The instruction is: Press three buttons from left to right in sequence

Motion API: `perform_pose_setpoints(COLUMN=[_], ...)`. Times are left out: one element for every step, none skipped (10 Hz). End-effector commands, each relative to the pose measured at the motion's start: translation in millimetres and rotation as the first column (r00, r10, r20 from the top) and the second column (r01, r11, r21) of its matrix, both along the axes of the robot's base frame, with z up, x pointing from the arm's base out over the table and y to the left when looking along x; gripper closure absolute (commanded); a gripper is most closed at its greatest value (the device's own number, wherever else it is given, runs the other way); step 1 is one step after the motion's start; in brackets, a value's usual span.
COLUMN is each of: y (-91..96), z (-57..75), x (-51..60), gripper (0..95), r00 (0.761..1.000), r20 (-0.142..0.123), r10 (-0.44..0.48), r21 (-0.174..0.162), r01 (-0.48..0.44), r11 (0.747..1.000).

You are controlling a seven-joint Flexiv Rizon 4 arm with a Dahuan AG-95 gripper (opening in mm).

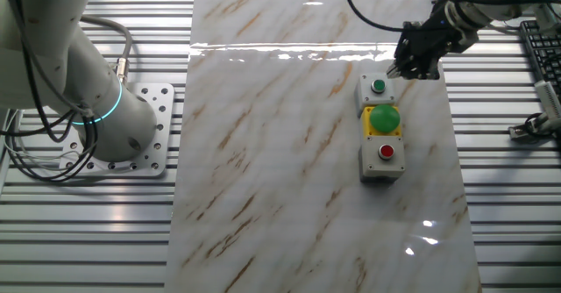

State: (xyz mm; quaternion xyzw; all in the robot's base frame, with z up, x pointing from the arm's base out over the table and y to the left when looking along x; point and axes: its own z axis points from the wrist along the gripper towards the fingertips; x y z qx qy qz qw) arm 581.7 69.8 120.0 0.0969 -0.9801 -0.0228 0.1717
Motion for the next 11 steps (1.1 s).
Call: perform_pose_setpoints(y=[0.2,0.1,0.1,0.2,0.2,0.4,0.5,1.9,2.6,3.0,4.8], z=[0.5,0.3,0.3,0.3,0.4,1.4,1.4,0.4,-0.2,-0.7,-1.9], x=[0.8,0.7,0.7,0.7,0.7,0.6,0.6,0.2,-0.3,-0.7,-1.2], gripper=[95.0,95.0,95.0,95.0,95.0,95.0,95.0,95.0,95.0,95.0,95.0], r00=[0.999,0.999,0.999,0.997,0.993,0.983,0.974,0.961,0.956,0.951,0.950], r20=[-0.003,-0.005,-0.003,0.001,0.005,0.016,0.015,0.014,0.017,0.014,0.010], r10=[0.040,0.037,0.042,0.083,0.115,0.183,0.226,0.275,0.292,0.308,0.312], r21=[0.014,0.012,0.017,0.049,0.066,0.102,0.116,0.136,0.147,0.157,0.163], r01=[-0.040,-0.037,-0.042,-0.083,-0.115,-0.184,-0.226,-0.275,-0.291,-0.307,-0.309], r11=[0.999,0.999,0.999,0.995,0.991,0.978,0.967,0.952,0.945,0.939,0.937])
